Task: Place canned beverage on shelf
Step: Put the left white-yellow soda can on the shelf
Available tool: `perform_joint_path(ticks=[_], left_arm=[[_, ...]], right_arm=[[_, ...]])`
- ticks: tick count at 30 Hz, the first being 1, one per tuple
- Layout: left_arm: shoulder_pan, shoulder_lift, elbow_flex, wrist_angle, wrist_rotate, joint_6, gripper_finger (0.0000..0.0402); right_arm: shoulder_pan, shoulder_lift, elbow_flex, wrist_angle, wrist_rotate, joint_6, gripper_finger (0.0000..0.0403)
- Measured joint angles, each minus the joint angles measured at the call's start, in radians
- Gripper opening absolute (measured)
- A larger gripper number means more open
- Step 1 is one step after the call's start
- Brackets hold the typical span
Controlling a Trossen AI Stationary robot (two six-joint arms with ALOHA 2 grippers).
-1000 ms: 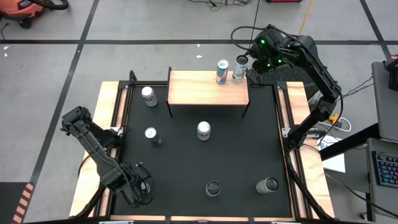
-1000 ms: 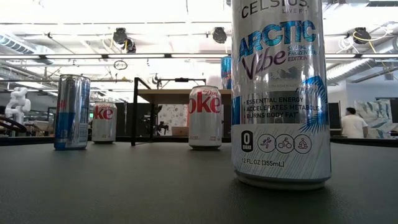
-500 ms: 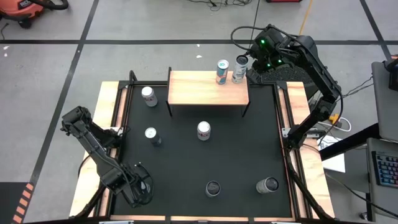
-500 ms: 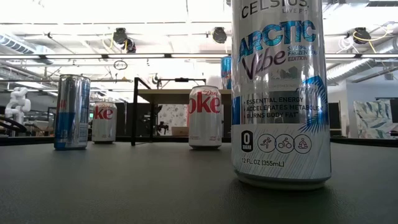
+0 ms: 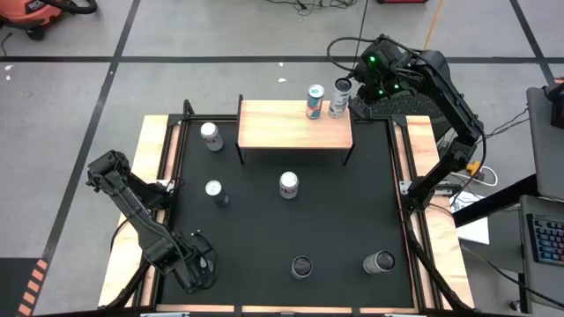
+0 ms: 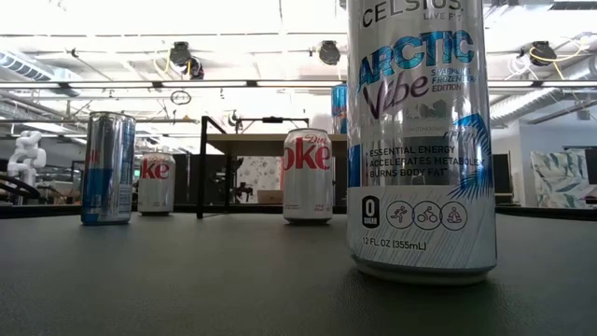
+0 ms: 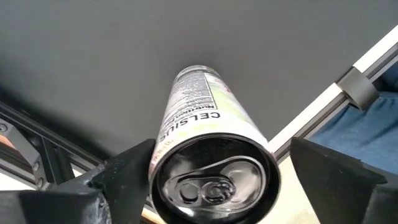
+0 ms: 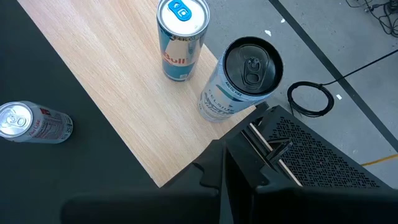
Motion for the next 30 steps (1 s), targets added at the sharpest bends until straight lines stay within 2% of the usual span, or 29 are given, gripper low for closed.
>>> perform_joint_path(ticks=[11,19,30], left_arm=[[0.0,0.0,0.0,-0.006,0.0,0.001,0.0248],[0.021,0.0,0.0,-0.009,0.003,0.067,0.0246],[0.186,0.001,0.0,-0.013,0.057,0.385,0.0247]], right_arm=[[0.0,0.0,0.0,0.0,0.0,0.0,0.0],[0.0,0.0,0.0,0.004,0.0,0.0,0.0],[0.0,0.0,0.0,0.022,0.0,0.0,0.0]])
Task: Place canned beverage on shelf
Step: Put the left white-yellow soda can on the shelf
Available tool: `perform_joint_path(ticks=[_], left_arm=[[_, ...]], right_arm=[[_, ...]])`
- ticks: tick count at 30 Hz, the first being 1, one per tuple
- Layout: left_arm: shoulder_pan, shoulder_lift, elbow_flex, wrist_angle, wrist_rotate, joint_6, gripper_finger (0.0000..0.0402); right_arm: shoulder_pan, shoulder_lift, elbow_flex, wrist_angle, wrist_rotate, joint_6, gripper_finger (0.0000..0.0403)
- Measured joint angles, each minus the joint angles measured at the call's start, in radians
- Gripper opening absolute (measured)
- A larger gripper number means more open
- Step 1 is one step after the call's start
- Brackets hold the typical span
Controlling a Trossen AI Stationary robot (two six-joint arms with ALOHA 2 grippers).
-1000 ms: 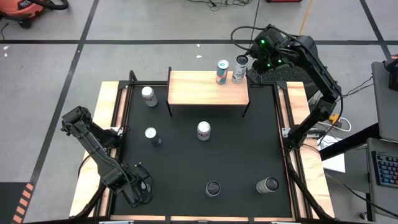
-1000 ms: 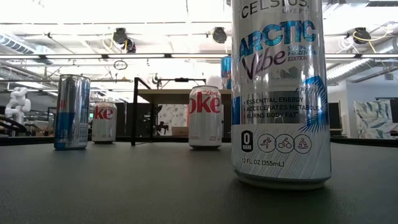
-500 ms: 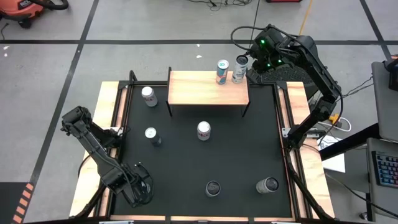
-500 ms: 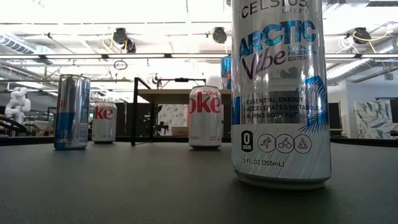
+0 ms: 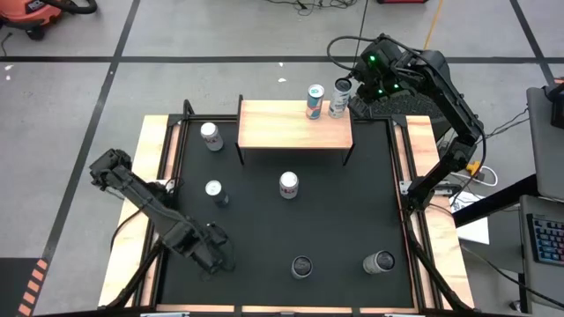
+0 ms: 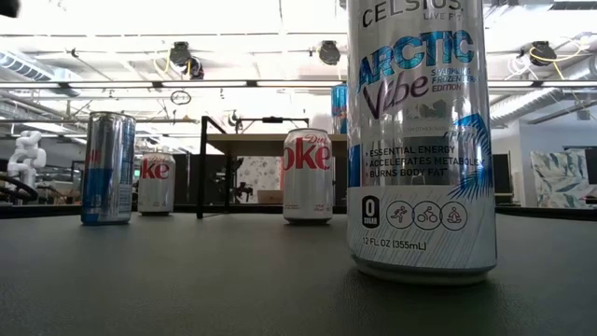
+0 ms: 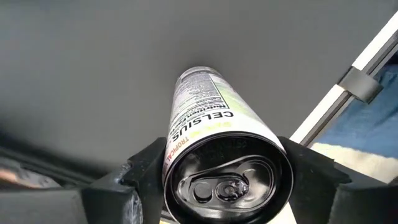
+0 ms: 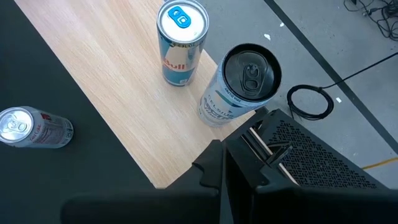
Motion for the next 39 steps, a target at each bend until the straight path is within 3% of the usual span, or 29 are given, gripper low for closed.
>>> perform_joint_path(ticks=[28,39], left_arm=[[0.379,0.001,0.308,-0.31,-0.048,0.591,0.0247],[0.56,0.001,0.437,-0.318,-0.064,0.818,0.0247]], right_arm=[[0.0,0.0,0.0,0.001,0.0,-0.001,0.0],[0.0,0.0,0.0,0.001,0.0,-0.001,0.0]])
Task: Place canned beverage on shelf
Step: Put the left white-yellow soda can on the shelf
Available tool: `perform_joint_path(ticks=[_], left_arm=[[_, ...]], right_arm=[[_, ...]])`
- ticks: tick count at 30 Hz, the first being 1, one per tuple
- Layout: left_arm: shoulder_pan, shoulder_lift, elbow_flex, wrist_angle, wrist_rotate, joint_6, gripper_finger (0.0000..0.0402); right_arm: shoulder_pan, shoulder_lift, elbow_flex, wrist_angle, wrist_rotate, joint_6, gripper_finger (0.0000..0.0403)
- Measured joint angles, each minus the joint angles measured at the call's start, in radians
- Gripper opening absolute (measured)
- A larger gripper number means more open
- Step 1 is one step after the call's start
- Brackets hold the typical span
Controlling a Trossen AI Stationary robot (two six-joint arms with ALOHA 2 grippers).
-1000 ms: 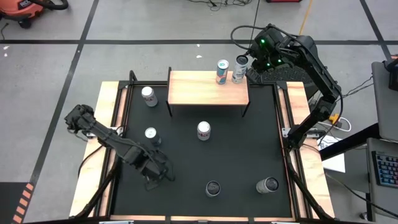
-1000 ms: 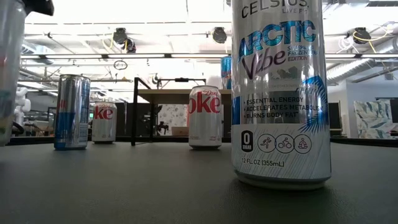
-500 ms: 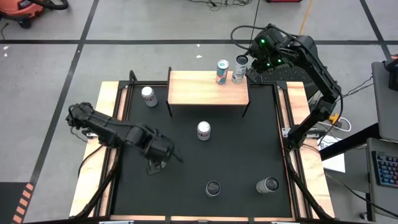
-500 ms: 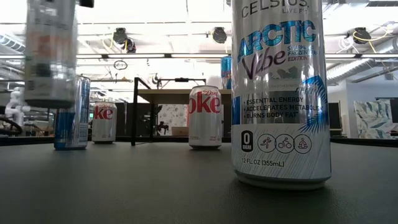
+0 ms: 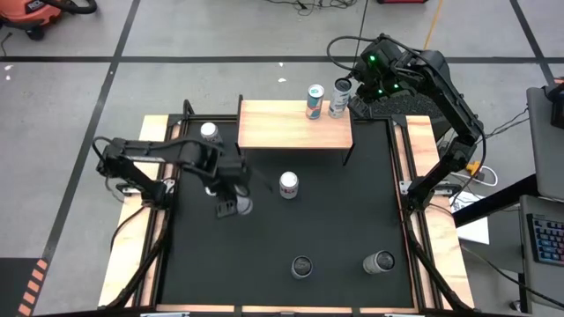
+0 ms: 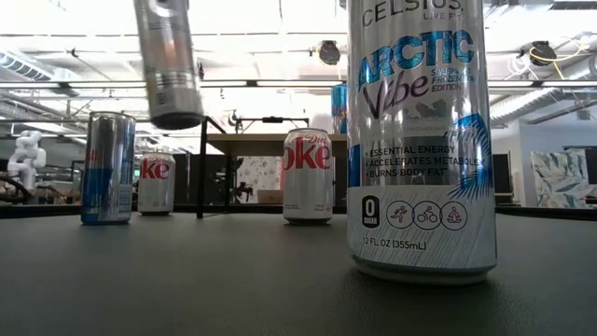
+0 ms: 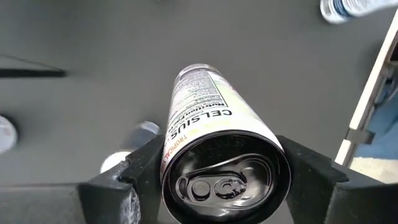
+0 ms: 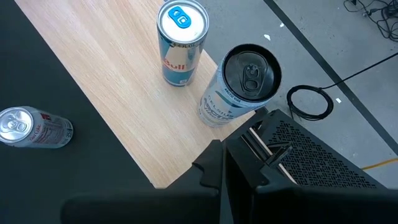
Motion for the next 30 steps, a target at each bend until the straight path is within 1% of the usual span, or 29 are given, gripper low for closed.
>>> perform_joint_path(ticks=[4,10,15,24,30], left_arm=[[0.082,-0.002,0.047,-0.03,-0.02,0.063,0.0247],[0.198,-0.002,0.103,-0.029,-0.024,0.173,0.0247],[0.285,-0.002,0.123,-0.031,-0.035,0.271,0.0247],[0.399,-0.002,0.17,-0.031,-0.052,0.425,0.0247],[0.472,-0.002,0.199,-0.026,-0.095,0.485,0.0247]], right_arm=[[0.0,0.0,0.0,0.0,0.0,0.001,0.0],[0.0,0.0,0.0,0.0,0.0,0.027,0.0],[0.0,0.0,0.0,0.0,0.0,0.027,0.0],[0.0,0.0,0.0,0.0,0.0,0.054,0.0],[0.0,0.0,0.0,0.0,0.0,0.07,0.0]])
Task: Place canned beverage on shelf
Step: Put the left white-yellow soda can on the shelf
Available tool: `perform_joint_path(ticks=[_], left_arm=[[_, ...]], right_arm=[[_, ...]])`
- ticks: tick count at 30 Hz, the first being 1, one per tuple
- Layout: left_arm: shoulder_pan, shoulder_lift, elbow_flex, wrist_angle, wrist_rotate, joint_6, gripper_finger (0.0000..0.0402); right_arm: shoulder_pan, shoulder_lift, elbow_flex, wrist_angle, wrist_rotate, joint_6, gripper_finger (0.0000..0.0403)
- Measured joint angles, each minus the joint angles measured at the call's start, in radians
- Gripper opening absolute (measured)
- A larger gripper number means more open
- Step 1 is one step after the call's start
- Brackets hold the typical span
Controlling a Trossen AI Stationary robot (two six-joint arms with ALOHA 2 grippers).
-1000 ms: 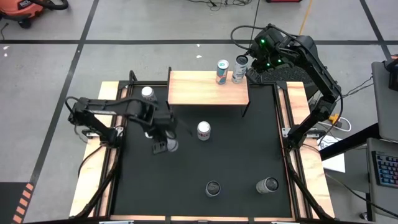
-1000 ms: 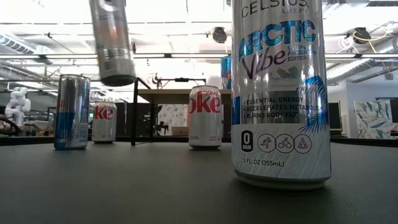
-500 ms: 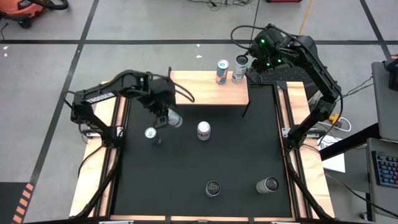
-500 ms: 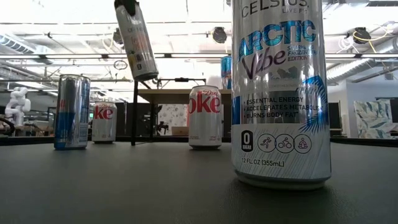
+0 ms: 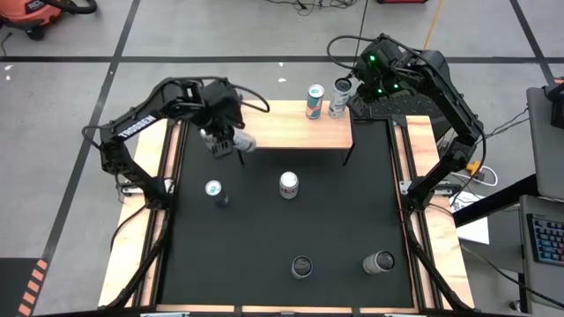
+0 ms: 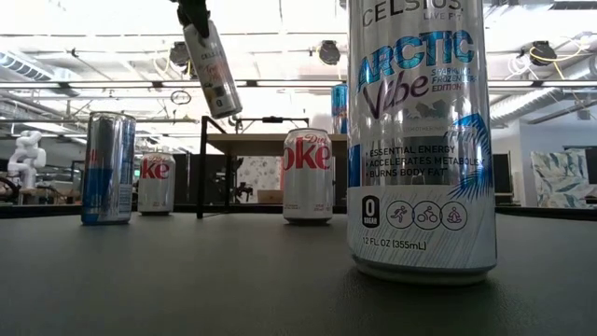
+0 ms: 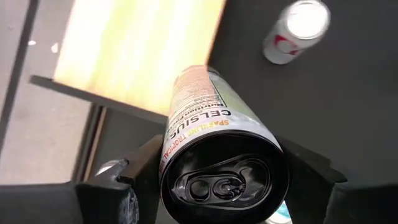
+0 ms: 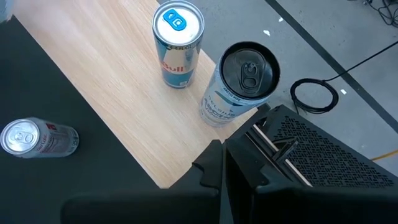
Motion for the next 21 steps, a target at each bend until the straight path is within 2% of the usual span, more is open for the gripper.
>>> perform_joint_path(ticks=[10,21], left_arm=[[0.098,0.027,0.019,0.049,-0.007,0.078,0.0247],[0.125,0.19,0.195,0.008,-0.008,0.163,0.0247]], right_arm=[[0.0,0.0,0.0,0.009,0.0,0.003,0.0],[0.0,0.0,0.0,0.024,0.0,0.0,0.0]])
